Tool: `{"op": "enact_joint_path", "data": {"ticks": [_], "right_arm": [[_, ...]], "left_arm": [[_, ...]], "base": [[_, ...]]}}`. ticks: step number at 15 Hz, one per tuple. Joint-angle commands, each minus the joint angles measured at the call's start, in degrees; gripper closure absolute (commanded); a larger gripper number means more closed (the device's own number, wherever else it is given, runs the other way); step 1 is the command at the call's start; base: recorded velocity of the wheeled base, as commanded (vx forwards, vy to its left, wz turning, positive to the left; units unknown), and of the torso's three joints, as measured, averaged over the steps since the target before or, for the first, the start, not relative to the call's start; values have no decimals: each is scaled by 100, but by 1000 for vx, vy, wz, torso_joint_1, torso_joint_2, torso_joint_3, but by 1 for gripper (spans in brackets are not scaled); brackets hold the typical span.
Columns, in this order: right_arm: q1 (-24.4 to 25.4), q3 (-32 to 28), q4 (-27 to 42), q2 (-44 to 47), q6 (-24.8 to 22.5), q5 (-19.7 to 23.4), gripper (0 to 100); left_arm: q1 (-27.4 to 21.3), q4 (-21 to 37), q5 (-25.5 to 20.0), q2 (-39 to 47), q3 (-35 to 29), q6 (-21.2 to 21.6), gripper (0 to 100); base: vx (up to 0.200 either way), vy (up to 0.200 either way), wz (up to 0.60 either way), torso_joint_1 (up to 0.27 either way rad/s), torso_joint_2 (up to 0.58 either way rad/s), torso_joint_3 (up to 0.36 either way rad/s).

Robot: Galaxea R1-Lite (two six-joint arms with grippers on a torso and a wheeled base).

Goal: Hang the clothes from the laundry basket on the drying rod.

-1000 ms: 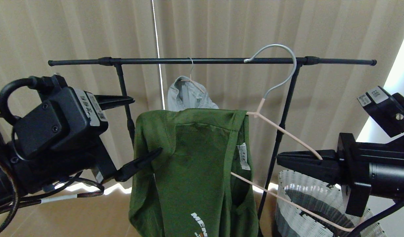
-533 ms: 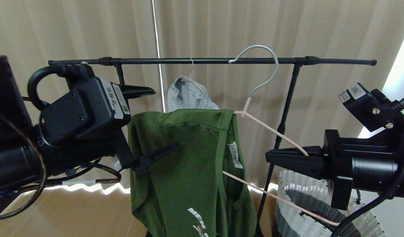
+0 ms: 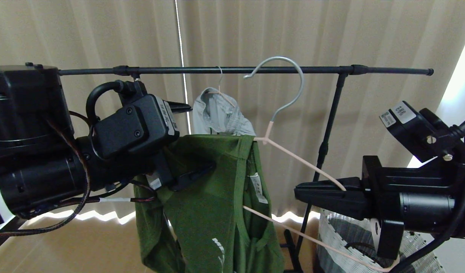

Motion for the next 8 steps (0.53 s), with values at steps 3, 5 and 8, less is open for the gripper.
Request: {"op": "enact_joint_path", "data": {"ticks": [3, 5, 8], "right_arm": [[185, -1, -1, 31, -4, 3, 100], [211, 8, -1, 31, -4, 3, 100], [211, 26, -1, 23, -4, 3, 100]], "left_arm": [[-35, -5, 1, 8, 23, 3, 0], [-35, -5, 1, 8, 32, 3, 0], [-35, -5, 1, 17, 49, 3, 100]], "base": [[0, 0, 0, 0, 0, 0], [0, 0, 0, 0, 0, 0], [0, 0, 0, 0, 0, 0]]}}
